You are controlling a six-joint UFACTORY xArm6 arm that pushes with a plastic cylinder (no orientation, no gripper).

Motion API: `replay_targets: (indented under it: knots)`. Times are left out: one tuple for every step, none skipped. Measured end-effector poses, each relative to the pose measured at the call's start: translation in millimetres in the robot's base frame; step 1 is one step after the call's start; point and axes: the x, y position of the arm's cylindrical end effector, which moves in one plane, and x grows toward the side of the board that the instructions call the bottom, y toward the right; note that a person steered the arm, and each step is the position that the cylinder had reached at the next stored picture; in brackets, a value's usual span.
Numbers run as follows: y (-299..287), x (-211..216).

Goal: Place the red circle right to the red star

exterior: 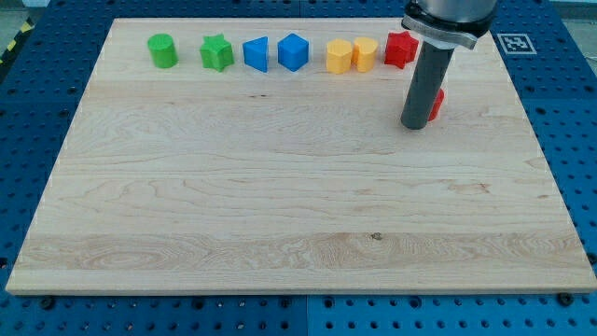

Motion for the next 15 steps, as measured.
replay_targets:
  knots:
    - [0,-3]
    - [9,-14]
    - [26,-27]
    - [39,-39]
    - [51,-46]
    - [65,-54]
    - [73,-59]
    - [75,-60]
    - [76,-60]
    - [76,-60]
    - [76,-62]
    - [76,-70]
    - [76,-83]
    - [76,-93]
    - [76,-99]
